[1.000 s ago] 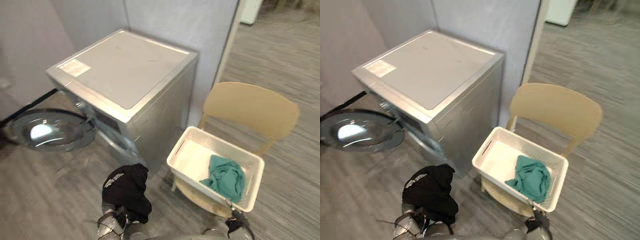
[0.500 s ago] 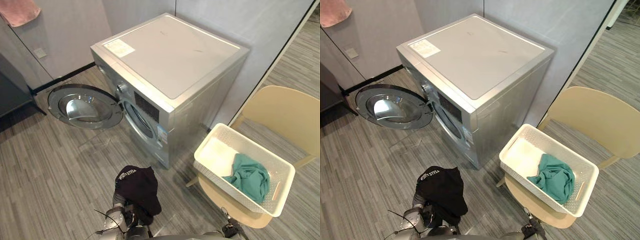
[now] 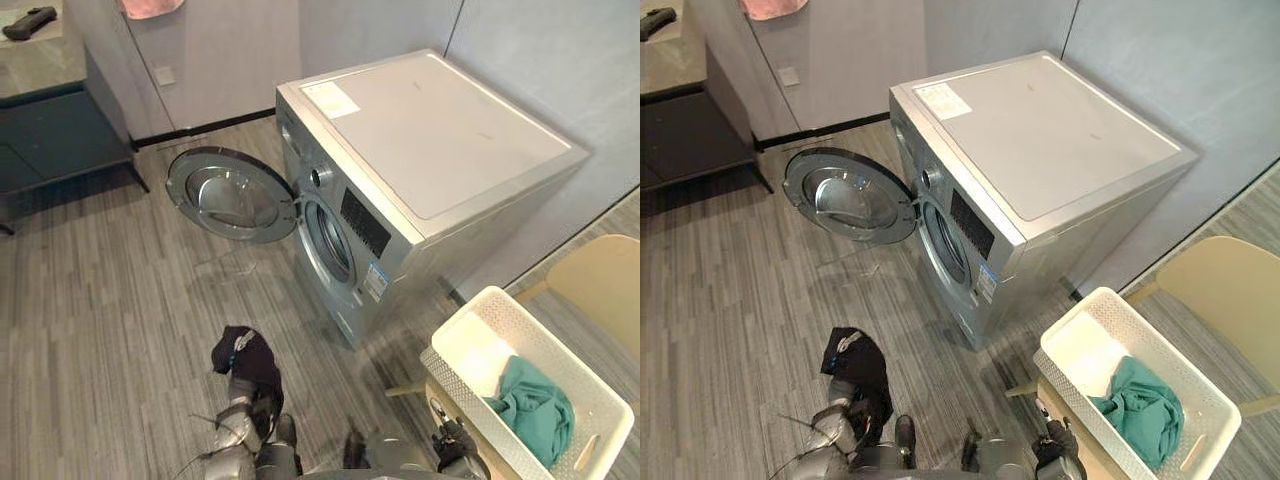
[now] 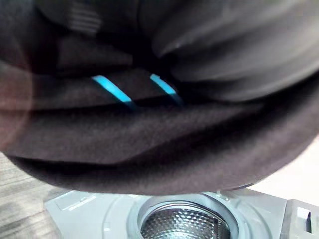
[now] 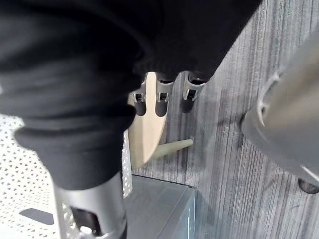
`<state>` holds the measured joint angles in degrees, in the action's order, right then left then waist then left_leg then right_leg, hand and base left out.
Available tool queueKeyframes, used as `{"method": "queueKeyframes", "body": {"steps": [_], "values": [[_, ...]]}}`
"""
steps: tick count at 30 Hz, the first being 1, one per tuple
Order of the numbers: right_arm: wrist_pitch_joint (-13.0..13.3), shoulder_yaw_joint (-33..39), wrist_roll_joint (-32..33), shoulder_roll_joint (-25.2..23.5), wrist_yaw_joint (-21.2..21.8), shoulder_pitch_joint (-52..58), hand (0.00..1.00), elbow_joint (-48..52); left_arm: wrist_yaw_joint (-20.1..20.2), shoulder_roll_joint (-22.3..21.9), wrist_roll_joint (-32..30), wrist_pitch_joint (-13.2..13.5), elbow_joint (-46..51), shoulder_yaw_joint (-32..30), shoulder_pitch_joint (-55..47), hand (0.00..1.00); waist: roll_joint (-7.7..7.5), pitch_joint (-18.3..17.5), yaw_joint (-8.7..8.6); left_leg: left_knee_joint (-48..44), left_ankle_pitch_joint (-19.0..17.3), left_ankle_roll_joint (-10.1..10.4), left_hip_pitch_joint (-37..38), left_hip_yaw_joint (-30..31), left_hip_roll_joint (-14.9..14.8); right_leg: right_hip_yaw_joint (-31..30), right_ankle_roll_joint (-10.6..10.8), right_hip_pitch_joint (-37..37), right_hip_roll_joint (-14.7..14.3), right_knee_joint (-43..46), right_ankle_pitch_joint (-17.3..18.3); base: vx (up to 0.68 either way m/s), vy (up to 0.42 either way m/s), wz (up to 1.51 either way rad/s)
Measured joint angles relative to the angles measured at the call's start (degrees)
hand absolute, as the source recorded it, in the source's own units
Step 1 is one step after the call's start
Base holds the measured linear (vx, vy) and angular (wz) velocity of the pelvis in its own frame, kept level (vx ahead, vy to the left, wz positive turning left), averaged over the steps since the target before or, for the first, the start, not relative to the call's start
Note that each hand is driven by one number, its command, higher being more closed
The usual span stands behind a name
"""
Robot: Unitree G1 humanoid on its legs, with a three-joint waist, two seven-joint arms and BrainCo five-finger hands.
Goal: Pick up the laundry basket with both hands and put the clothes into the washing machine.
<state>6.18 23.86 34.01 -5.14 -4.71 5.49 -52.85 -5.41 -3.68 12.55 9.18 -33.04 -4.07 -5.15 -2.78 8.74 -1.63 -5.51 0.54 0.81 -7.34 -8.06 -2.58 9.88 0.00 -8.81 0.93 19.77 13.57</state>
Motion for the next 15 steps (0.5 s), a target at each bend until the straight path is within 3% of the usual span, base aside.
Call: {"method": "queueKeyframes", "body": {"steps": [1, 3, 5, 6, 7, 8, 9, 10, 11, 12, 13, 15], "values": [[0.0, 1.8, 0.3, -0.1, -0.3, 1.2, 0.0, -0.4, 0.2, -0.3, -0.3, 0.1, -0.1, 2.1, 0.4, 1.0, 0.68, 0.1, -0.46, -3.8, -2.7, 0.5, 0.2, 0.3, -1.4, 2.8, -1.1, 2.1, 0.0, 0.0, -0.6, 0.26, -0.127, 1.05], [0.0, 2.4, 0.4, -0.1, -0.4, 2.2, 0.0, -0.9, 0.3, -0.3, -1.2, -0.1, -0.1, 2.3, 0.3, 1.0, 1.03, 0.2, -0.8, -7.4, -4.4, 2.4, 0.3, 1.3, -2.5, 4.2, -1.2, 4.6, -0.9, -0.2, -0.6, 0.22, -0.124, 0.51], [0.0, 2.1, 0.4, 0.2, -0.5, 3.6, 0.0, -0.2, 0.3, -0.3, -2.0, -0.1, 0.3, 2.7, -1.1, 1.0, 2.38, 0.1, -0.49, -21.5, -9.9, 3.5, -3.1, 1.6, -6.2, 2.4, -1.4, 8.6, -4.2, -0.1, -0.3, 0.15, -0.087, 0.15], [0.0, 2.1, 0.4, 0.1, -0.5, 3.6, 0.0, -0.2, 0.4, -0.3, -2.0, -0.1, 0.8, 2.7, -1.4, 1.0, 2.52, 0.1, -0.42, -26.4, -10.0, 3.6, -5.1, 1.9, -6.6, 2.4, -2.0, 9.3, -4.3, -0.4, 0.6, 0.07, -0.044, 0.14], [0.0, 2.1, 0.4, 0.2, -0.5, 3.5, 0.0, -0.1, 0.4, -0.3, -2.0, -0.1, 2.2, 3.5, -1.8, 1.0, 2.61, 0.0, -0.25, -38.2, -9.0, 4.5, -10.2, 4.1, -7.3, 2.2, -4.5, 10.4, -4.9, -0.8, 3.2, 0.04, -0.039, 0.13], [-0.1, 2.2, 0.5, 1.0, -0.6, 3.5, 0.0, 0.2, 0.5, -0.3, -2.0, -0.2, 2.3, 4.1, -2.0, 1.0, 3.87, 0.4, -0.15, -43.3, -8.0, 5.3, -12.3, 5.6, -8.1, 2.3, -4.5, 11.0, -5.7, -0.4, 3.7, 0.04, -0.007, -0.14], [-0.2, 1.9, 0.4, 1.8, -0.6, 3.4, 0.0, -0.1, 0.7, -0.2, -2.0, -0.3, 2.5, 4.0, -3.2, 1.0, 4.93, 0.7, 0.76, -50.3, -4.8, 6.0, -14.5, 6.6, -9.3, 0.8, -4.8, 12.0, -6.2, 0.9, 5.0, 0.11, 0.063, -0.54], [0.0, 1.3, 0.4, 2.0, -1.0, 3.5, 0.0, 0.0, 0.6, -0.3, -2.0, -0.5, 2.7, 3.7, -4.6, 1.0, 4.42, 0.8, 1.85, -55.0, -1.6, 4.9, -16.0, 6.5, -9.9, -1.1, -4.8, 13.3, -5.8, 1.2, 5.5, 0.11, 0.076, -0.72], [0.0, 0.7, 0.4, 2.3, -1.3, 3.5, 0.0, 0.0, 0.4, -0.3, -1.9, -0.6, 3.0, 3.5, -5.1, 1.0, 4.53, 0.8, 2.35, -56.8, -2.5, 4.3, -16.4, 6.1, -10.3, -2.0, -4.6, 13.8, -5.7, 1.2, 5.7, 0.17, 0.099, -0.8], [0.0, -0.6, 0.3, 2.6, -1.6, 3.2, 0.0, 0.4, 0.3, -0.3, -1.9, -0.6, 3.4, 3.5, -5.3, 1.0, 4.53, 0.7, 2.73, -57.6, -4.6, 1.8, -17.6, 5.9, -11.1, -3.8, -4.2, 14.1, -5.0, 1.1, 5.8, 0.23, 0.151, -0.78], [0.0, -2.5, 0.3, 2.7, -1.7, 2.2, 0.0, 0.7, 0.1, -0.3, -1.8, -0.6, 4.2, 3.6, -5.3, 1.0, 3.98, 0.6, 2.7, -55.0, -5.9, 0.8, -18.4, 6.3, -12.1, -5.9, -3.8, 14.1, -4.3, 0.8, 5.6, 0.23, 0.151, -0.85], [0.0, -4.8, 0.3, 2.5, -1.7, 0.7, 0.0, 1.7, -0.1, 0.2, -1.7, -0.5, 4.5, 3.6, -5.3, 1.0, 3.03, -0.1, 2.96, -45.9, -6.9, 1.0, -18.1, 9.2, -13.3, -10.4, -2.3, 13.4, -2.9, 0.0, 5.1, 0.3, 0.253, -1.1]]}}
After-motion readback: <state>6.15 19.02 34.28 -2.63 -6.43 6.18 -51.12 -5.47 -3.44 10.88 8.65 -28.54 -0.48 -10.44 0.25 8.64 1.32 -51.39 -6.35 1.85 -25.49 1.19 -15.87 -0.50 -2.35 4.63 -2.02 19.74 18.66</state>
